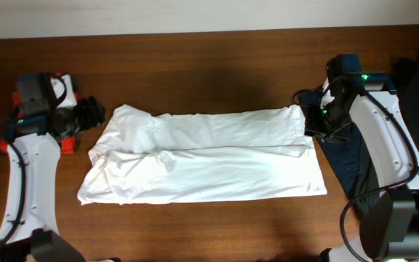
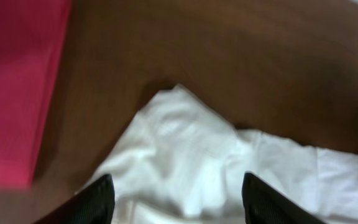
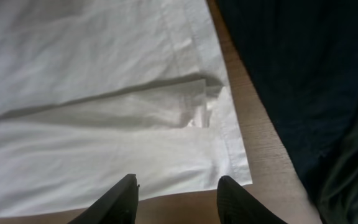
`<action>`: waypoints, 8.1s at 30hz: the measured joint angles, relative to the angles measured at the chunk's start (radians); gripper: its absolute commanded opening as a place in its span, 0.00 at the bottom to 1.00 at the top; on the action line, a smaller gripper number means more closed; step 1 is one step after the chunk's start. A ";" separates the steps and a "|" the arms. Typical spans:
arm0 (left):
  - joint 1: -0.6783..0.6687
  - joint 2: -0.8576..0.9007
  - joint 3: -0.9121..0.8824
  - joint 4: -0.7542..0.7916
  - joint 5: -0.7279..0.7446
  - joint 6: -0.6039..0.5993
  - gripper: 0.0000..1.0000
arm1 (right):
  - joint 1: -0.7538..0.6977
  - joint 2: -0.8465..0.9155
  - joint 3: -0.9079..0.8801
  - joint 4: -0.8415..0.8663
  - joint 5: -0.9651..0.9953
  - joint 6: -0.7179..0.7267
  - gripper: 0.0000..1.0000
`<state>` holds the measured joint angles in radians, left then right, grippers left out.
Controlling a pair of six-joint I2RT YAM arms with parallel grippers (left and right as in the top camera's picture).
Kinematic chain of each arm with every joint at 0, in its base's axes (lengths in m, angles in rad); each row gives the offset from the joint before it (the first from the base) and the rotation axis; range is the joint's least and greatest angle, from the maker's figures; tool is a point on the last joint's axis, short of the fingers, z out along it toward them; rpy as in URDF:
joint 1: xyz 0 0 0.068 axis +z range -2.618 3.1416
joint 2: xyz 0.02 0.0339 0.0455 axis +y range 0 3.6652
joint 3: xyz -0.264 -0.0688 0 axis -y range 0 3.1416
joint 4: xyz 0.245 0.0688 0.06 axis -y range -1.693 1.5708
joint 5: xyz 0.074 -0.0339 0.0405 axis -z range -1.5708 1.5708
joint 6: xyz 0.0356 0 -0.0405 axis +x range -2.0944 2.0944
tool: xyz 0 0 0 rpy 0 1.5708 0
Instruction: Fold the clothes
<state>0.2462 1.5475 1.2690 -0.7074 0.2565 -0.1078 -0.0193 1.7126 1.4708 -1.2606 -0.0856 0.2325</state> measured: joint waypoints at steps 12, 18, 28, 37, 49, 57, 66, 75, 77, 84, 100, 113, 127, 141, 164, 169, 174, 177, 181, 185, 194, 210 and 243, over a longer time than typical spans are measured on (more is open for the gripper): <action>-0.104 0.684 0.364 0.124 0.063 0.093 0.30 | 0.000 0.000 0.002 -0.038 -0.033 -0.009 0.45; -0.117 0.702 0.375 0.054 0.064 0.101 0.01 | 0.000 0.000 0.002 -0.037 -0.033 -0.009 0.45; -0.116 0.723 0.783 -0.413 0.058 0.097 0.01 | 0.000 0.046 0.003 0.248 -0.033 -0.034 0.52; -0.116 0.723 0.807 -0.636 0.019 0.095 0.01 | 0.000 0.356 0.003 0.645 -0.023 -0.026 0.55; -0.116 0.723 0.807 -0.730 0.006 0.095 0.00 | -0.007 0.407 0.191 0.308 0.090 0.030 0.04; -0.109 0.652 0.807 -0.948 -0.056 0.091 0.00 | -0.020 0.375 0.349 -0.233 0.108 0.029 0.04; -0.108 0.519 0.624 -0.945 -0.130 0.055 0.01 | -0.020 0.364 0.311 -0.433 0.108 0.029 0.04; -0.106 0.403 0.154 -0.663 -0.212 -0.017 0.00 | -0.027 0.294 -0.052 -0.220 0.108 0.029 0.05; -0.106 0.401 0.064 -0.551 -0.225 -0.032 0.00 | -0.074 0.291 -0.130 -0.084 0.107 0.030 0.06; -0.105 0.401 0.029 -0.411 -0.318 -0.134 0.00 | -0.124 0.291 -0.153 0.088 0.131 0.029 0.22; -0.180 0.218 0.212 -0.510 -0.137 -0.139 0.77 | -0.124 0.291 -0.154 0.087 0.150 0.029 0.32; -0.566 0.521 0.211 -0.436 -0.100 -0.257 0.16 | -0.124 0.291 -0.154 0.085 0.150 0.030 0.32; -0.566 0.521 0.249 -0.485 -0.187 -0.261 0.46 | -0.124 0.291 -0.154 0.085 0.150 0.030 0.33; -0.566 0.523 0.223 -0.529 -0.231 -0.271 0.00 | -0.124 0.291 -0.154 0.083 0.150 0.029 0.33; -0.820 0.523 0.141 -0.673 -0.185 -0.250 0.49 | -0.124 0.291 -0.154 0.084 0.150 0.030 0.33; -0.797 0.519 0.211 -0.699 -0.202 -0.248 0.52 | -0.124 0.291 -0.154 0.084 0.150 0.030 0.33; -0.763 0.446 0.280 -0.634 -0.249 -0.248 0.52 | -0.124 0.291 -0.154 0.084 0.150 0.030 0.33; -0.764 0.446 0.203 -0.592 -0.257 -0.248 0.50 | -0.124 0.291 -0.154 0.084 0.150 0.030 0.33; -0.764 0.446 0.127 -0.502 -0.259 -0.248 0.31 | -0.124 0.291 -0.154 0.083 0.150 0.030 0.33; -0.764 0.446 0.116 -0.488 -0.263 -0.247 0.01 | -0.124 0.291 -0.154 0.083 0.150 0.030 0.33; -0.785 0.365 0.142 -0.516 -0.200 -0.248 0.00 | -0.124 0.291 -0.154 0.084 0.150 0.029 0.33; -0.860 0.345 0.042 -0.432 -0.425 -0.299 0.38 | -0.124 0.291 -0.154 0.084 0.150 0.030 0.33; -0.979 0.328 0.082 -0.588 -0.161 -0.280 0.19 | -0.124 0.291 -0.154 0.079 0.150 0.030 0.33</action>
<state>-0.7330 1.8755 1.3510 -1.2953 0.0959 -0.3874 -0.1436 2.0037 1.3163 -1.1812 0.0639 0.2623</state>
